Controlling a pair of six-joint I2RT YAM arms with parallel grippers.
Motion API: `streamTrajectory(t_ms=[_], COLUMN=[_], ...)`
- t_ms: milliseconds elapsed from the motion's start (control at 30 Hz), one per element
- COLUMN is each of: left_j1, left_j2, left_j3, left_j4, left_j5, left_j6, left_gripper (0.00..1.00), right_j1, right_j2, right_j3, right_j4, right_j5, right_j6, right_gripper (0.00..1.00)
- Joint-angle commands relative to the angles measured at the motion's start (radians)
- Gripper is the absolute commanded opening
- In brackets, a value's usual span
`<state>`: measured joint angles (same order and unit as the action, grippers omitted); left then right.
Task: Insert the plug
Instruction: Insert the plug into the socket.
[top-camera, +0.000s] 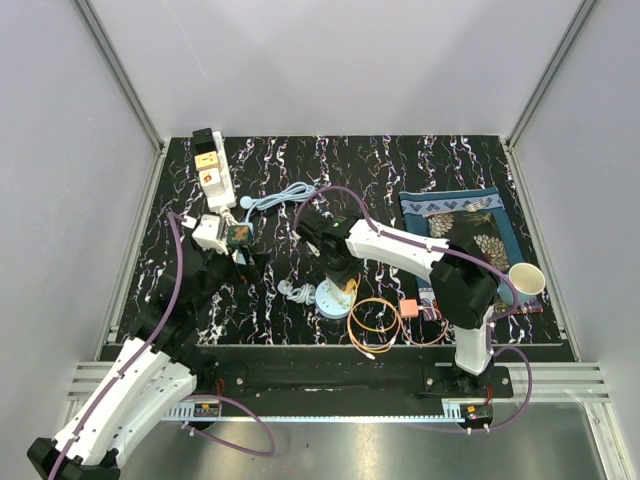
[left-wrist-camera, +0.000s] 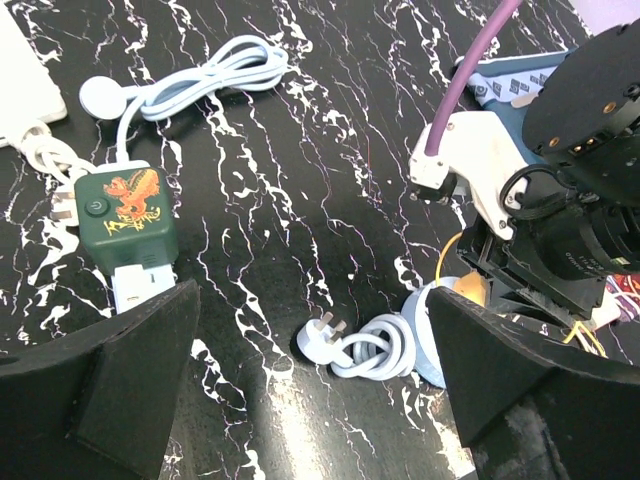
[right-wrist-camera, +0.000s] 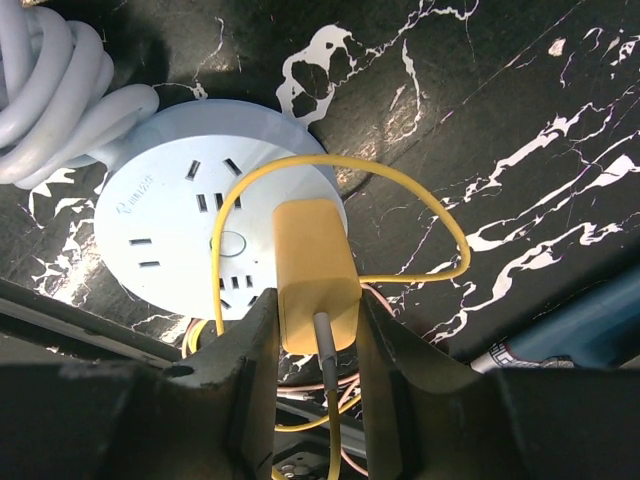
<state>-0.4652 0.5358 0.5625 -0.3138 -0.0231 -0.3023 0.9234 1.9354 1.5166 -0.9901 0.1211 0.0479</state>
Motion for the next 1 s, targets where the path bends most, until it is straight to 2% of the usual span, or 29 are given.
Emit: streamTrajectory(t_ms=[0, 167, 400, 633, 700, 733, 800, 833, 933, 967], left_j1=[-0.003, -0.001, -0.001, -0.001, -0.001, -0.001, -0.001, -0.001, -0.001, -0.001], left_j2=[-0.025, -0.040, -0.048, -0.034, -0.028, -0.023, -0.019, -0.017, -0.013, -0.011], left_j3=[-0.006, -0.007, -0.007, -0.007, -0.004, -0.004, -0.004, -0.004, -0.004, -0.004], left_j4=[0.024, 0.021, 0.019, 0.021, 0.022, 0.021, 0.021, 0.021, 0.021, 0.021], left_j5=[-0.051, -0.052, -0.055, -0.041, -0.038, -0.035, -0.034, -0.032, -0.026, -0.024], left_j6=[0.017, 0.017, 0.014, 0.015, 0.017, 0.019, 0.019, 0.019, 0.017, 0.019], left_gripper=[0.99, 0.99, 0.99, 0.99, 0.99, 0.99, 0.99, 0.99, 0.99, 0.99], right_j1=[0.015, 0.012, -0.093, -0.147, -0.146, -0.146, -0.146, -0.146, -0.147, -0.146], right_j2=[0.122, 0.135, 0.149, 0.192, 0.207, 0.218, 0.220, 0.212, 0.168, 0.152], right_j3=[-0.105, -0.099, 0.074, 0.195, 0.232, 0.243, 0.270, 0.278, 0.318, 0.342], right_j4=[0.083, 0.128, 0.123, 0.123, 0.120, 0.116, 0.111, 0.101, 0.067, 0.056], right_j5=[-0.037, -0.023, 0.107, 0.094, 0.075, 0.071, 0.055, 0.051, 0.048, 0.049], right_j6=[0.044, 0.030, -0.025, -0.094, -0.092, -0.089, -0.076, -0.069, -0.054, -0.054], right_gripper=[0.00, 0.00, 0.00, 0.01, 0.10, 0.24, 0.37, 0.48, 0.68, 0.71])
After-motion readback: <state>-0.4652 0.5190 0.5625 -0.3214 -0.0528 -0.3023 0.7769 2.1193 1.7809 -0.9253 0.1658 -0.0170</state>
